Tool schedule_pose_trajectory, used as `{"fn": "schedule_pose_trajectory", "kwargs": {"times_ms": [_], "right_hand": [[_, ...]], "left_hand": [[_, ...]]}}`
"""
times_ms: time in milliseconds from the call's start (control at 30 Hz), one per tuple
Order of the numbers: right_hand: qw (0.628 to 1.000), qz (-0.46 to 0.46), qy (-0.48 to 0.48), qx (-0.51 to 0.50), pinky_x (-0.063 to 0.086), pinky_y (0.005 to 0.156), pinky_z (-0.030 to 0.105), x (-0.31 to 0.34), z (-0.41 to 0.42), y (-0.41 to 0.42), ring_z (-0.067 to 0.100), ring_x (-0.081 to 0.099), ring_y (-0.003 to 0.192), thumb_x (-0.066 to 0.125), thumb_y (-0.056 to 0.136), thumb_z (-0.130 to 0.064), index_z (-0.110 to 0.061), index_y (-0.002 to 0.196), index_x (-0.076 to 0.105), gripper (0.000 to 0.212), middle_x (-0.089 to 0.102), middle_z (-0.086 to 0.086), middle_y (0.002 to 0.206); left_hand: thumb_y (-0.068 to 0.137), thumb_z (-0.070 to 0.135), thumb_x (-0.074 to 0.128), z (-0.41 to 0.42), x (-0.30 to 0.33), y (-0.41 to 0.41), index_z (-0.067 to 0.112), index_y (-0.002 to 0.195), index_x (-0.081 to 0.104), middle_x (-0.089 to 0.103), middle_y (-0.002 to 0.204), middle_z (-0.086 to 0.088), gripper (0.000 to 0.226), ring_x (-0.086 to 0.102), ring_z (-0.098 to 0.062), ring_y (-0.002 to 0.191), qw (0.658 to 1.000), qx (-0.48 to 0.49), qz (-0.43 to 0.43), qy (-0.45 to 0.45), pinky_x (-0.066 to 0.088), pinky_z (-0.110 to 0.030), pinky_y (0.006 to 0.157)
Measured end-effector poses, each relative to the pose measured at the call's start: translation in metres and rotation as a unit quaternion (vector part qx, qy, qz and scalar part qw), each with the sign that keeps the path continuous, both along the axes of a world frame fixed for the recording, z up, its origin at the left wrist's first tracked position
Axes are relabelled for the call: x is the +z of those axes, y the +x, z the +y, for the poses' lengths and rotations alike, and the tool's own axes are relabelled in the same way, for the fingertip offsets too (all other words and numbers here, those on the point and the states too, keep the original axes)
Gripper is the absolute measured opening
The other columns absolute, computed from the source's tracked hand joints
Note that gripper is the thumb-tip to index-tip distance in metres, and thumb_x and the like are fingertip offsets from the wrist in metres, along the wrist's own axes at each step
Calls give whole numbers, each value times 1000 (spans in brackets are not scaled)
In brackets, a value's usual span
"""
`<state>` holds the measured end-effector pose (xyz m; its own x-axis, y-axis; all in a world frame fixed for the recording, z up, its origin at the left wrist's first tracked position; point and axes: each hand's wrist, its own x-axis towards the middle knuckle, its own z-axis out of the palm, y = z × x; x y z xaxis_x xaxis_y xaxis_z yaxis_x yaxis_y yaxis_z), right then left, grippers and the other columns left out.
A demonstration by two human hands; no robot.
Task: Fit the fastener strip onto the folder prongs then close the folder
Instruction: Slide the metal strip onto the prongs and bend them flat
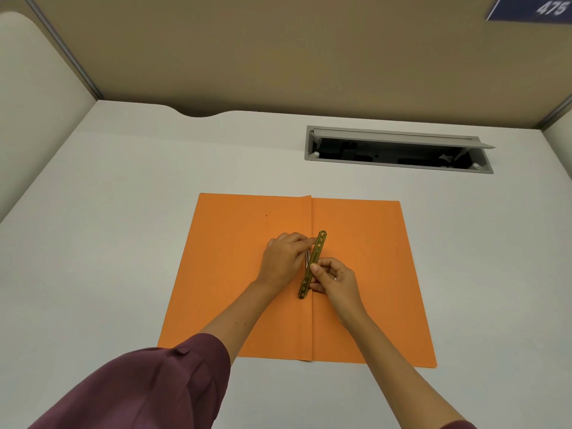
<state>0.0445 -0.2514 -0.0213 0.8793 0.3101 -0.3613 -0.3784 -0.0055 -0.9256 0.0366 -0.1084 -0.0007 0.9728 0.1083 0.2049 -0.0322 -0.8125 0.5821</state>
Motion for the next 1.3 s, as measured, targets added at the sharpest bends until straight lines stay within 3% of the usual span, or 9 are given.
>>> {"fn": "schedule_pose_trajectory", "kwargs": {"times_ms": [433,733,1133,1300], "right_hand": [[1000,-6,18,-3,58,61,21,5,-2,-2,10,68,66,63,87,-11,-16,85,67,7,69,0,74],[999,-6,31,-6,58,62,21,6,-3,-2,9,68,67,62,88,-9,-14,88,66,7,69,1,78],[1000,-1,20,4,58,62,21,5,-4,-1,9,68,66,63,87,-10,-12,91,67,6,69,4,79],[1000,0,20,6,58,61,21,6,-4,-1,9,68,65,64,87,-10,-13,90,68,6,69,2,77]], "left_hand": [[89,11,58,0,-2,1,17,103,69,72,102,-1,18,63,-25,88,999,-18,-18,-39,49,-47,73],[84,13,63,-6,3,1,17,94,72,76,89,-1,13,64,-20,81,990,17,-39,-133,51,-37,72],[83,9,65,-4,2,3,15,91,73,76,90,-2,13,65,-22,84,994,10,-19,-109,52,-41,76],[84,12,65,-3,2,4,15,92,73,76,92,-1,12,63,-22,86,995,14,-15,-97,50,-36,75]]}}
